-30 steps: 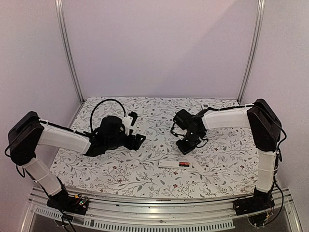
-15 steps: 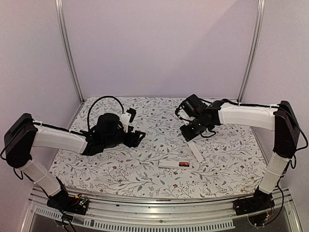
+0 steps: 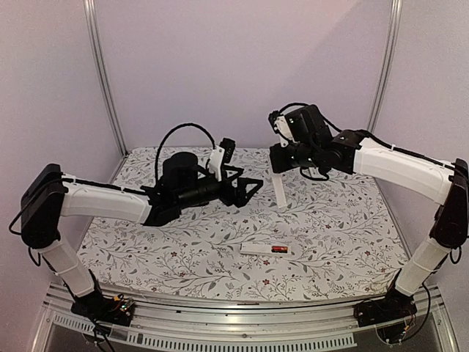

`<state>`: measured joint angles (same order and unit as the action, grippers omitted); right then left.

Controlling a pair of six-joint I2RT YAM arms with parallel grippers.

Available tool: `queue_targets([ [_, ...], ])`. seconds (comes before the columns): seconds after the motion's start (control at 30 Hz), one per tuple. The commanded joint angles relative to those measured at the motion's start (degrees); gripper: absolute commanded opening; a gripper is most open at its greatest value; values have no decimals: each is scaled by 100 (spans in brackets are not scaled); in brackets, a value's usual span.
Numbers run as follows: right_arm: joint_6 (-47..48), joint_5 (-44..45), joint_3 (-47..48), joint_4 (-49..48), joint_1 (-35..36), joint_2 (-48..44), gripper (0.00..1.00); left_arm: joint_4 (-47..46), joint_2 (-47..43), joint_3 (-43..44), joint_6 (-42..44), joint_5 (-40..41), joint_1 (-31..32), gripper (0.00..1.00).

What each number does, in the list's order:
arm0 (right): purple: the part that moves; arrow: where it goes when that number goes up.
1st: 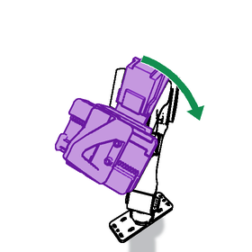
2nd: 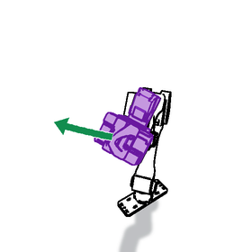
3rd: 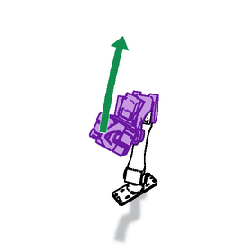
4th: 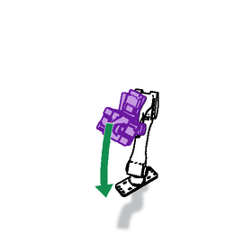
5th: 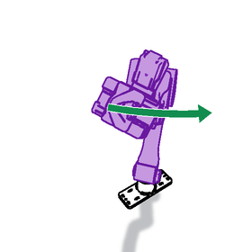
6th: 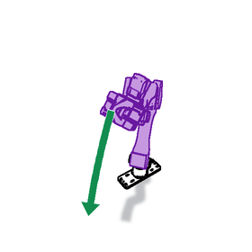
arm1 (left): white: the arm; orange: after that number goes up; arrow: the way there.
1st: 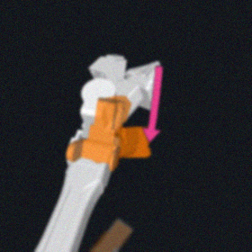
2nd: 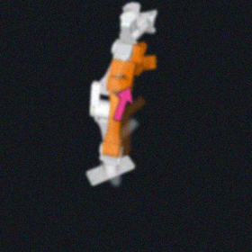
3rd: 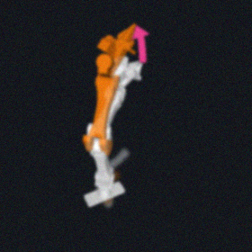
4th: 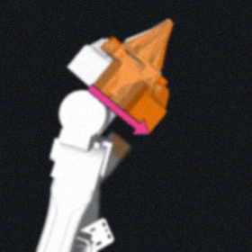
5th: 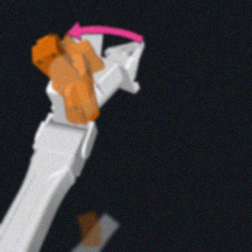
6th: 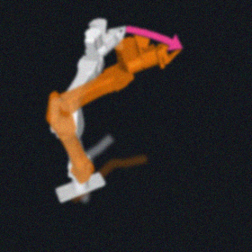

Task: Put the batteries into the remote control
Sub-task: Pick up the battery cover at the center of the board, then pass from the right arm to the left

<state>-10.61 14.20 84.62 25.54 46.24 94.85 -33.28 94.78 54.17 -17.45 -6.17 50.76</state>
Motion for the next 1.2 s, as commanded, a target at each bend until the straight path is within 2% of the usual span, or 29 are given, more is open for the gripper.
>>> queue_targets([
  [0.0,-252,188,144,-532,292,-284,0,-329,505,346,-320,-312,12,93],
  [0.2,-333,237,-6,-759,459,-474,0,-441,901,672,-442,-312,12,84],
  [0.37,-398,270,-97,-793,489,-536,0,-468,1146,931,-521,-456,6,68],
  [0.73,-459,255,-432,-1064,518,-725,0,-1107,1329,928,-916,-911,-54,18],
  [0.93,-480,229,-565,-1239,518,-815,0,-1227,1360,899,-1073,-1038,-90,1],
  [1.03,-425,15,-649,-1360,518,-895,0,-1333,1301,815,-1075,-1102,-125,0],
  [1.07,-334,-131,-668,-1396,518,-917,1,-1351,1261,784,-1028,-1118,-134,0],
  [1.17,291,-700,-815,-1591,498,-1137,28,-1347,1044,611,-740,-1255,-153,0],
])
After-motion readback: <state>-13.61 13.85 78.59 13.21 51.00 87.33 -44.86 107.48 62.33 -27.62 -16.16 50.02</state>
